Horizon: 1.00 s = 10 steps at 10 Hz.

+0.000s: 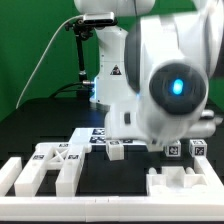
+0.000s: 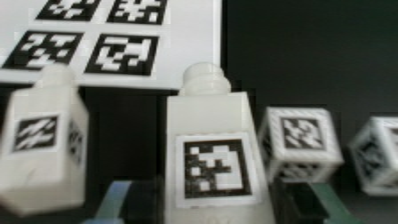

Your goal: Assemble chair

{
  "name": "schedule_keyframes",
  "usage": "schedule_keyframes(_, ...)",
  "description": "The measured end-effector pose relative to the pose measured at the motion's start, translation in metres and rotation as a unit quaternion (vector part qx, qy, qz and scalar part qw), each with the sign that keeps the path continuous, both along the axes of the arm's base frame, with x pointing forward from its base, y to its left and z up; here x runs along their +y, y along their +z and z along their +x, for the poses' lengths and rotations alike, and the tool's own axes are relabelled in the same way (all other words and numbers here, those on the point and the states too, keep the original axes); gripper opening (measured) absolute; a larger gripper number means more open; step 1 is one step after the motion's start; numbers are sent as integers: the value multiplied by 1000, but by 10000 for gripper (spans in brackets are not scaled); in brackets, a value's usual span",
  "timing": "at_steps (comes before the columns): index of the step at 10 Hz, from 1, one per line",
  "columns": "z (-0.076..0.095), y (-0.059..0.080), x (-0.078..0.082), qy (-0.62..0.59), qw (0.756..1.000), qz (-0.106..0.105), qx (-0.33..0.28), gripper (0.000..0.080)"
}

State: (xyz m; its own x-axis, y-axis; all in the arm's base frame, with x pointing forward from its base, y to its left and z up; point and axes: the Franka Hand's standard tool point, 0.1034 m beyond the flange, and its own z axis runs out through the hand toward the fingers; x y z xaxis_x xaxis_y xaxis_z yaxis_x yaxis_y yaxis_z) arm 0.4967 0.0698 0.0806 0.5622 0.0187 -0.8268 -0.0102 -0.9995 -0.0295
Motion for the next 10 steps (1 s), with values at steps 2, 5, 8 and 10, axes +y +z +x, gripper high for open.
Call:
schedule_keyframes(2,9,-8,9,1,997,-9,-70,284)
schedule_keyframes(5,20,-3,11,-8,976,-4,-216,284)
schedule_keyframes(8,94,64,25,10,934,26,-356,284)
schedule_keyframes(10,88,64,26,6,889,28,-458,284)
